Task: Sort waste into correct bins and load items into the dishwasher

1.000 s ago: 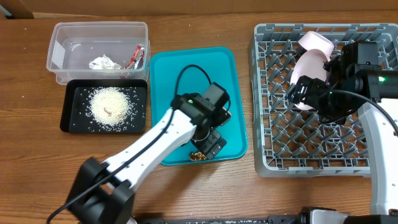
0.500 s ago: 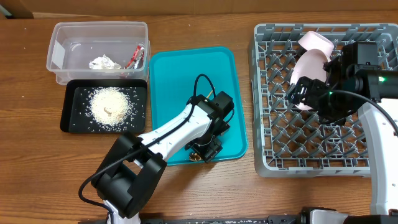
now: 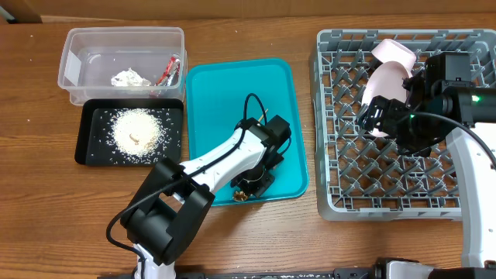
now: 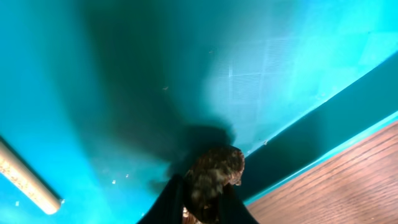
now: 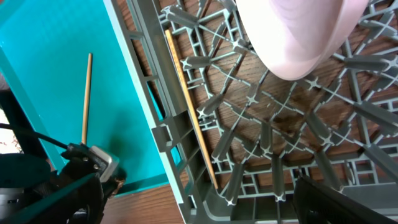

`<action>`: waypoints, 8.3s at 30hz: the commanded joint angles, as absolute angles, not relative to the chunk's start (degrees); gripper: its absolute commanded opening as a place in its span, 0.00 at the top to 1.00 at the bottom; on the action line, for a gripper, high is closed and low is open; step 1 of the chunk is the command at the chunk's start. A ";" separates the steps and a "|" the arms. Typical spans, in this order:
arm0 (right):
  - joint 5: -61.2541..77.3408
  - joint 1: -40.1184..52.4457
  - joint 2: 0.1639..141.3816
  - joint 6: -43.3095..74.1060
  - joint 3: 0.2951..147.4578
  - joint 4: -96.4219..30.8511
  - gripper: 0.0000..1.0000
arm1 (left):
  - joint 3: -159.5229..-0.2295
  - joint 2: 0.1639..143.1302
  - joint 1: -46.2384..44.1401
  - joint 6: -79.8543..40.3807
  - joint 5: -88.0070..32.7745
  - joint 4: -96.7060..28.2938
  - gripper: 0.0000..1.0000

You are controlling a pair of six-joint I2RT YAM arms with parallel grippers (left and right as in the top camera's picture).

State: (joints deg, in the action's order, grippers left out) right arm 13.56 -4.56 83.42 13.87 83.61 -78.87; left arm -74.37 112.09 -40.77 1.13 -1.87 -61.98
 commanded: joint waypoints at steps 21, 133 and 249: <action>14.04 -4.84 83.09 13.54 84.73 -79.37 0.04 | -81.41 98.48 6.63 -18.04 5.17 -62.61 0.89; 6.81 36.80 133.69 48.62 106.08 -69.34 0.82 | -90.13 95.88 11.57 -17.85 -0.05 -70.04 0.32; 5.43 -1.63 88.16 8.54 92.18 -82.61 0.01 | -90.15 91.70 -7.05 -10.11 -6.50 -94.02 0.00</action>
